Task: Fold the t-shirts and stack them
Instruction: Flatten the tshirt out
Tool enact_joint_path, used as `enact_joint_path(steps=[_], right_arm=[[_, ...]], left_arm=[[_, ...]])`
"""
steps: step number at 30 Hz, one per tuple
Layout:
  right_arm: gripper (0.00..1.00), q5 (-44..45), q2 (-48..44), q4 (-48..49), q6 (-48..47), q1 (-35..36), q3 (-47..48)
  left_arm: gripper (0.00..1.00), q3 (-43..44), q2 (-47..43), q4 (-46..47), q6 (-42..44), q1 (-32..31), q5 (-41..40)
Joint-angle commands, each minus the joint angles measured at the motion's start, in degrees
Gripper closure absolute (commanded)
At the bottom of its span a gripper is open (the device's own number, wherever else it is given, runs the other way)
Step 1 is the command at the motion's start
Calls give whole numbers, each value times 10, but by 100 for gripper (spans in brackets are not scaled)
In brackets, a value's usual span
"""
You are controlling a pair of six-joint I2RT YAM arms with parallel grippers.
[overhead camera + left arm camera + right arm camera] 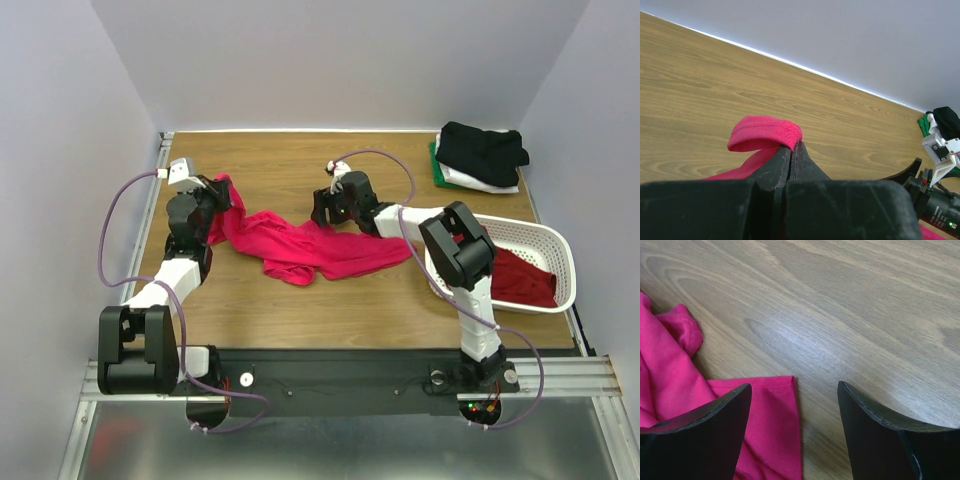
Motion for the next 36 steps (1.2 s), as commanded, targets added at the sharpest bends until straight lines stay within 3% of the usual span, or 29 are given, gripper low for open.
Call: enact_joint_path(steps=[1,6,33,35,36], right_arm=[[26,15,7,-8,-8,7,16],[36,20,10,-14,-12,10,18],[45,26,15,-36,-30,50,20],[53,27,18,-37,-31,49,23],[65,31,22,-38,-30,50,25]], left_arm=[[100,3,-18,40,2,1,9],[100,1,-20,40,2,1,10],[100,-5,-27,46,1,1,16],[100,-6,-26,45,1,1,16],[100,-5,-27,45,1,1,17]])
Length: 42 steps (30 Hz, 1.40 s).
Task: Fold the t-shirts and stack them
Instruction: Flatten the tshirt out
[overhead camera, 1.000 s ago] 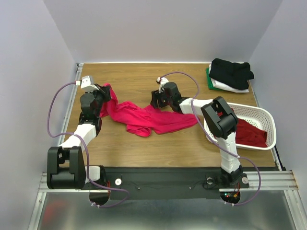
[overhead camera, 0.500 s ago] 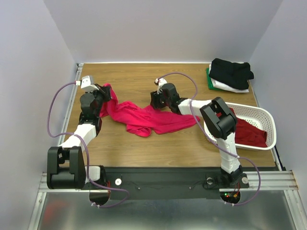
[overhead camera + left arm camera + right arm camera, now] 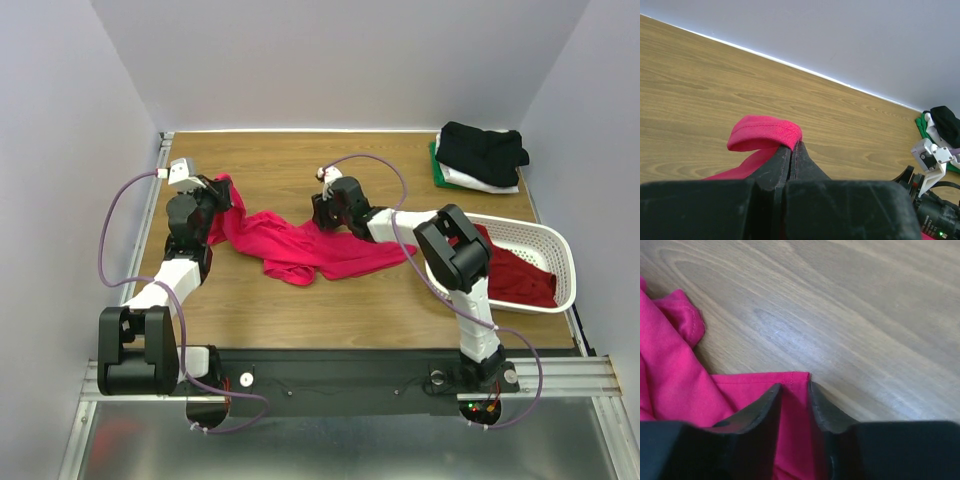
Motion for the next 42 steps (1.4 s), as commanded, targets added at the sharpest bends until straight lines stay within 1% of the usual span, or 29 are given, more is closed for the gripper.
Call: enact_joint_path(steps=[1,3,4,5,6,9,10,11,12,15,18,24,27,30,35,37,39,42], right_arm=[[72,-12,19,-27,4,15,25],[83,-8,25,-28,9,15,28],[94,-3,26,-28,12,15,30],[99,-1,28,-29,17,15,31],[100,0,27,-28,18,15,32],[100,41,2,-29,15,15,22],[100,84,-10,-29,10,15,17],[100,101,-24,-28,-2,15,12],[100,133,-57,-28,-7,14,-1],[100,167,-123,-28,-24,8,-27],[100,210,-168,-20,-40,8,-45],[100,277,-258,0,-68,-6,-78],[100,297,-299,10,-74,-14,-89],[100,308,-334,36,-101,-19,-106],[100,326,-433,68,-124,-19,-138],[100,325,-462,79,-130,-20,-155],[100,320,-512,83,-136,-20,-165],[100,291,-584,84,-143,-19,-187]], left_arm=[[100,-5,-24,41,1,1,11],[100,-5,-24,41,1,1,10],[100,-5,-27,41,1,1,9],[100,-8,-28,44,0,1,8],[100,-12,-31,48,0,1,7],[100,-18,-46,49,1,1,-6],[100,-17,-52,48,1,1,-8],[100,-17,-55,48,2,1,-8],[100,-13,-55,45,2,1,-6],[100,-3,-59,42,0,1,13],[100,5,-66,41,-1,1,23],[100,20,-96,27,3,1,10],[100,37,-103,14,7,1,9],[100,51,-110,3,13,1,8],[100,94,-147,-29,34,1,-13],[100,116,-162,-53,44,1,-15],[100,128,-189,-73,47,1,-12],[100,155,-226,-103,55,1,8]])
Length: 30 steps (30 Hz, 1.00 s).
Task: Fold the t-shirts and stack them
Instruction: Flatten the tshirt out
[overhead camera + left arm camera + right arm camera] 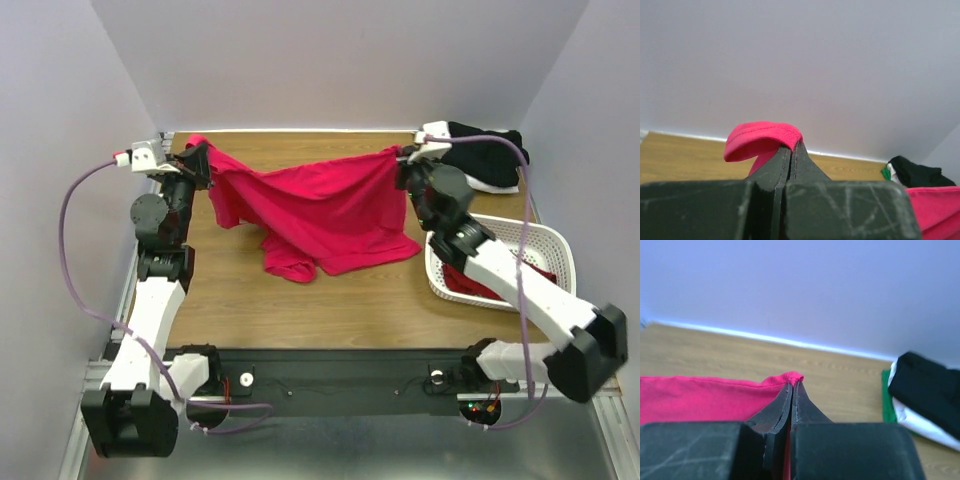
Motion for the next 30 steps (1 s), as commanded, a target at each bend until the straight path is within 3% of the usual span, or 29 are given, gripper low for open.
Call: enact_joint_path(steps=[1,12,22,27,30], right_arm=[[100,-22,-97,58,-19,-1,-15],[100,-168,-255,-1,-5,0,18],[100,-250,-315,-38,-2,-1,72],[100,-241,-327,-41,0,-1,77],[100,-185,-295,-36,-3,0,77]], left_arm=[[100,71,-60,-19,27,1,17],[100,226,-144,-169,65,1,110],[100,342,-169,-186,61,1,194],[100,365,-157,-175,63,1,209],[100,362,-117,-161,58,1,220]])
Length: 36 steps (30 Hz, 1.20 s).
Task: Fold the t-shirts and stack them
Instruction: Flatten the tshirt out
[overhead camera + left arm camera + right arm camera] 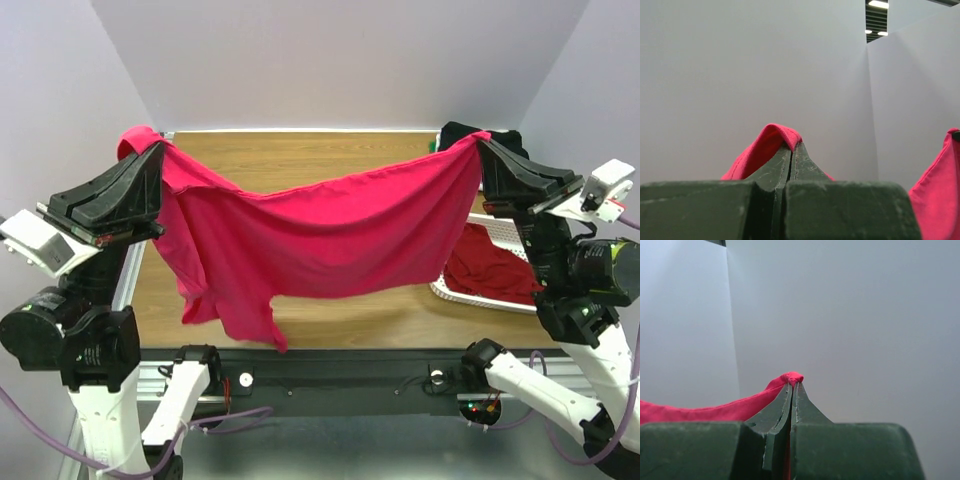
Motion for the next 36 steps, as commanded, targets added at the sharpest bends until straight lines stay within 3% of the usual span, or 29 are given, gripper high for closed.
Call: enact_joint_path(steps=[1,9,16,19,24,36], right_arm=[[99,71,45,3,3,0,14],[99,232,199,79,-15,-7,-6],[99,138,336,91,62,-122,51],[99,128,378,87,60,-131,97],[100,81,341,81,62,-132,105],[99,-17,119,35,67,-132,23]], left_arm=[[100,8,81,37,0,1,23],[100,40,310,48,-10,1,10],[100,140,450,41,32,1,-24],[100,182,471,28,49,0,-21],[100,163,409,42,67,-15,-10],[100,53,188,29,83,-29,17]])
